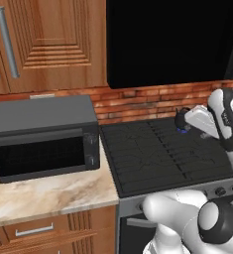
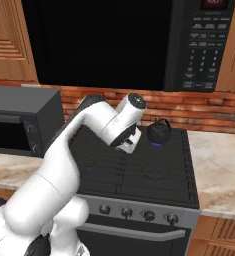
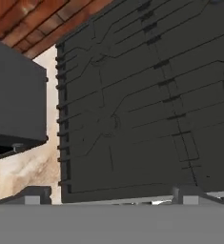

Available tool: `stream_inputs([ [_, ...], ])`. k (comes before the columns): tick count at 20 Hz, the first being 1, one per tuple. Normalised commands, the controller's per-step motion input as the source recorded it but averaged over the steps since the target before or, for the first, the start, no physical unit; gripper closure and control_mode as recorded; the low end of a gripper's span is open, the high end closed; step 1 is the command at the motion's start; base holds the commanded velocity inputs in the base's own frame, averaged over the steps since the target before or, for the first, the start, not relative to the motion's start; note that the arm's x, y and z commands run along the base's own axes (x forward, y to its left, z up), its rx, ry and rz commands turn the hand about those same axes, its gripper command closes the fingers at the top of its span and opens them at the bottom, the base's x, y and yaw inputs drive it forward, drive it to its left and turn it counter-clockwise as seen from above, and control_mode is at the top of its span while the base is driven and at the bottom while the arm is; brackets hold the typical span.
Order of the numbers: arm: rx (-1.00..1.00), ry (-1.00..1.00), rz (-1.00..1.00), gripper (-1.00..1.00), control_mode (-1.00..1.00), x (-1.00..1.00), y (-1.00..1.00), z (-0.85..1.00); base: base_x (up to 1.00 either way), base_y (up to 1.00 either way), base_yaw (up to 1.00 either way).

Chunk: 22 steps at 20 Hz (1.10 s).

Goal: Lower the heat of the kettle.

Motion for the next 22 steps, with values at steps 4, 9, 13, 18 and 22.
stream_inputs([
  [4, 0.34, 0.0, -0.13, -1.0, -1.0, -0.69, -0.98, -0.74, 0.0, 0.0, 0.0],
  [9, 0.24, 0.0, -0.1, -1.0, -1.0, -0.77, -0.73, -0.66, 0.0, 0.0, 0.0],
  [13, 0.16, 0.0, -0.1, -1.0, -1.0, -0.64, -0.51, -0.57, 0.0, 0.0, 0.0],
  [18, 0.05, 0.0, -0.09, -1.0, -1.0, -0.26, -0.24, -0.63, 0.0, 0.0, 0.0],
  [22, 0.0, 0.0, -0.05, -1.0, -1.0, 0.0, -0.03, -0.78, 0.0, 0.0, 0.0],
])
